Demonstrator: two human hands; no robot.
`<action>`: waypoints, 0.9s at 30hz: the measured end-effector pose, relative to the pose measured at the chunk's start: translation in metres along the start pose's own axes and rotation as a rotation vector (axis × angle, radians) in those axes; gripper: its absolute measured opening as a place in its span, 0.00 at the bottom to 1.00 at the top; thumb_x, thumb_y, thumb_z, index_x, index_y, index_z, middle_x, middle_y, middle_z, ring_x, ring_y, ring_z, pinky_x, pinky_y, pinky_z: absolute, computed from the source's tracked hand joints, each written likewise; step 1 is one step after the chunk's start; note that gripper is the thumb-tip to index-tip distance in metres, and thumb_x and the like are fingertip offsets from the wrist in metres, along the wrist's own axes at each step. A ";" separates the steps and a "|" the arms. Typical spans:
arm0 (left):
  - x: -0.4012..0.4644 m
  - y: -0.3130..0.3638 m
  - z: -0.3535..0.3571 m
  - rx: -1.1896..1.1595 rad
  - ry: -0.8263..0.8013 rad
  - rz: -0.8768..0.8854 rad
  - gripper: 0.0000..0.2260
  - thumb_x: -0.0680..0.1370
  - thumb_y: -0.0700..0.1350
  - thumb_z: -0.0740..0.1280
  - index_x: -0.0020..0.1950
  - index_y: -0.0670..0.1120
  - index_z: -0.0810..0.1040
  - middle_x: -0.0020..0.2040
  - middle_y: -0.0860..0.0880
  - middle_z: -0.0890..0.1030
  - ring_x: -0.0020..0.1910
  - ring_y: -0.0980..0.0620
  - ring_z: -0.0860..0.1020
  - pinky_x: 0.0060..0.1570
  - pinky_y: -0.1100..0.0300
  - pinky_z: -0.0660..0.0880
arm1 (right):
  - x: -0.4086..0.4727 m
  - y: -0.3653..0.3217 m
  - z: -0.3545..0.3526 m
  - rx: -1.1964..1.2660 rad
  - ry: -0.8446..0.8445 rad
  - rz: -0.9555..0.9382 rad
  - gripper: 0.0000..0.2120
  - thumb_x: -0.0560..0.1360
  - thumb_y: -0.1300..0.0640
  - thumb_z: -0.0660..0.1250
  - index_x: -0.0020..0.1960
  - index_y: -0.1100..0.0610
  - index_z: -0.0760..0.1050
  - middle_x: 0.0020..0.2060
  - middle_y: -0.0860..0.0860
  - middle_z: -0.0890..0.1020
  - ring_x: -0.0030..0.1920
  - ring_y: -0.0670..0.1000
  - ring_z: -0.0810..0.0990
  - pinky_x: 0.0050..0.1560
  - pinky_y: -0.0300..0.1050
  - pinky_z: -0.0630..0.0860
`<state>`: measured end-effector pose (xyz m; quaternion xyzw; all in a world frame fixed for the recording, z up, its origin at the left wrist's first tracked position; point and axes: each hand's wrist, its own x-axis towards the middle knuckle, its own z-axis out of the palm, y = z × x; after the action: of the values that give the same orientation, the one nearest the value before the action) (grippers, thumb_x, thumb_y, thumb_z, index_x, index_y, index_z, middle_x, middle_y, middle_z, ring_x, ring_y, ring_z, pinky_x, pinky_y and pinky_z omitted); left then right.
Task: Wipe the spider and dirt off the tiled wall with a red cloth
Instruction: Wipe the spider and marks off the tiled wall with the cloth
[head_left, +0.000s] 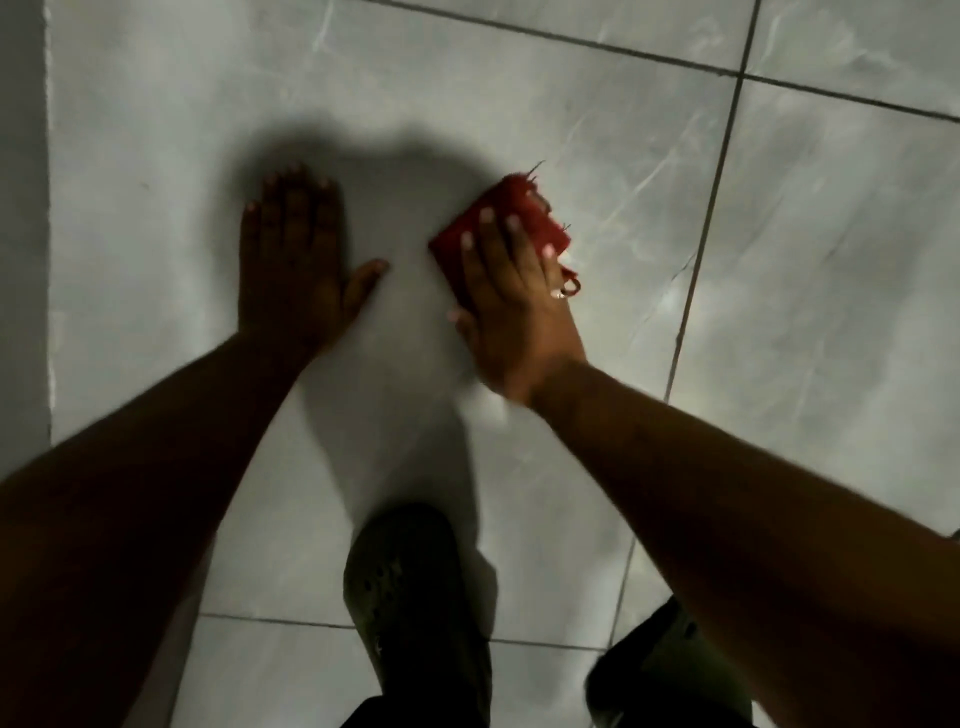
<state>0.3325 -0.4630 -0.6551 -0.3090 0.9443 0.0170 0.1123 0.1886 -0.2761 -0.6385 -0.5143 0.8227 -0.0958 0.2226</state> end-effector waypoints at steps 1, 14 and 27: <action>-0.001 -0.001 0.001 0.002 0.008 0.001 0.37 0.79 0.67 0.46 0.79 0.42 0.48 0.79 0.35 0.52 0.79 0.36 0.50 0.76 0.42 0.48 | -0.011 0.011 -0.001 -0.053 -0.025 -0.094 0.30 0.79 0.45 0.58 0.77 0.57 0.57 0.78 0.57 0.58 0.78 0.61 0.53 0.76 0.63 0.53; 0.014 0.010 0.001 -0.028 0.040 -0.010 0.36 0.80 0.66 0.44 0.79 0.42 0.46 0.79 0.35 0.49 0.79 0.35 0.48 0.77 0.40 0.46 | -0.006 0.048 -0.025 0.200 0.245 1.253 0.36 0.81 0.39 0.48 0.78 0.61 0.42 0.79 0.61 0.45 0.79 0.61 0.42 0.76 0.58 0.43; 0.022 0.004 -0.010 -0.017 0.055 0.030 0.37 0.80 0.66 0.47 0.79 0.42 0.44 0.79 0.35 0.49 0.78 0.35 0.48 0.76 0.42 0.46 | -0.050 0.063 0.001 -0.279 -0.130 -0.435 0.35 0.76 0.36 0.57 0.75 0.58 0.62 0.74 0.59 0.66 0.75 0.62 0.62 0.73 0.65 0.59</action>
<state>0.3111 -0.4739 -0.6509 -0.2960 0.9513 0.0184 0.0835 0.1574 -0.2028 -0.6497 -0.7098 0.6820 0.0065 0.1762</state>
